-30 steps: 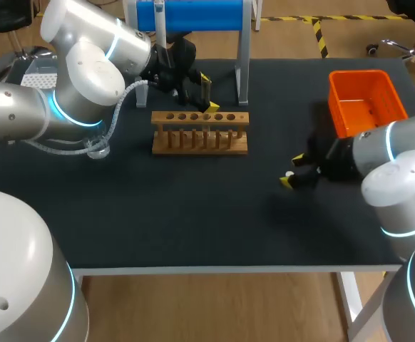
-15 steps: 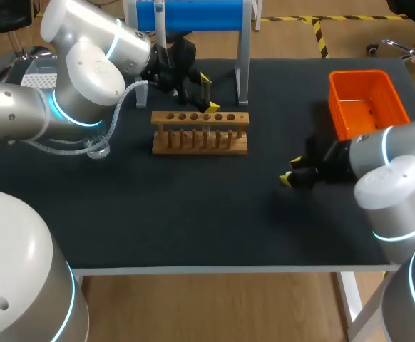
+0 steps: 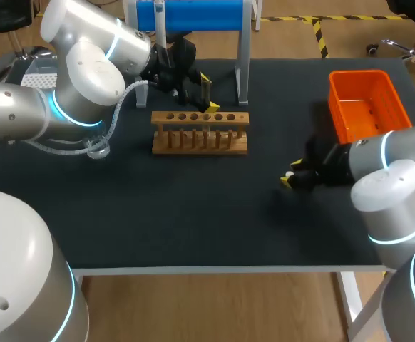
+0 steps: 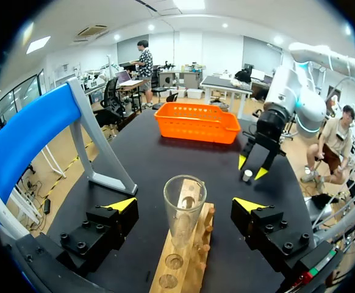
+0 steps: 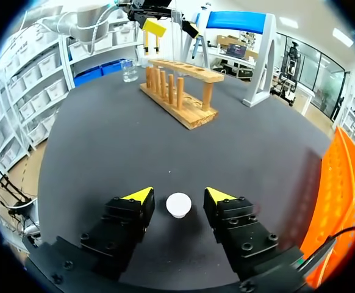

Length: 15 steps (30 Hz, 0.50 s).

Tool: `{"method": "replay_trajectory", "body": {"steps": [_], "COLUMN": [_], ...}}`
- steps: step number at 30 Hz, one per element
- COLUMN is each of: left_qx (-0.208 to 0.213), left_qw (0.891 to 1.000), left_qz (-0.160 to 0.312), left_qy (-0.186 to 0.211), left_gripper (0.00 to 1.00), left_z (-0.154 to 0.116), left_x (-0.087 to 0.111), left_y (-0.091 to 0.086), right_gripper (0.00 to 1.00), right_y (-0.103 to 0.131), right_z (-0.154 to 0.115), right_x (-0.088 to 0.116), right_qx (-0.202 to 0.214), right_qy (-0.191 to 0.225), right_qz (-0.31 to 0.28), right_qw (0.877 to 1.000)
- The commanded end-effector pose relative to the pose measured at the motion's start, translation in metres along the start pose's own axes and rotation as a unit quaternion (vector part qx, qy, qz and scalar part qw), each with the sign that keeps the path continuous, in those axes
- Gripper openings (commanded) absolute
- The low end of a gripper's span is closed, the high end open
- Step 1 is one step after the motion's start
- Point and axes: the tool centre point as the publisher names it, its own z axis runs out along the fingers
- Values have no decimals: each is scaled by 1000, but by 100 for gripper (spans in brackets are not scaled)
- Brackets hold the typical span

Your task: Invert the test tube, pick up the pipette, mount the tip to pipette, aspirate from beaker and dispense into the tube, eject the tip, return the pipette, and cap with the stopper.

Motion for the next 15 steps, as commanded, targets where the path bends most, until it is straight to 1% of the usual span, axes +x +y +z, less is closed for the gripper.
{"method": "replay_trajectory", "body": {"steps": [1,5,15], "left_qx": [-3,-3,-3], "left_qw": [1000,1000,1000], "left_qz": [-1,-1,-1], "left_qy": [2,2,2], "left_gripper": [100,100,100], "left_z": [0,0,0], "left_x": [-1,-1,-1], "left_y": [-1,-1,-1], "right_gripper": [55,49,49], "right_y": [0,-1,-2], "right_z": [1,1,3], "right_x": [1,3,3], "right_qx": [2,3,8], "right_qy": [-1,-2,-6], "right_qz": [-1,-3,-4], "right_qw": [1000,1000,1000]}}
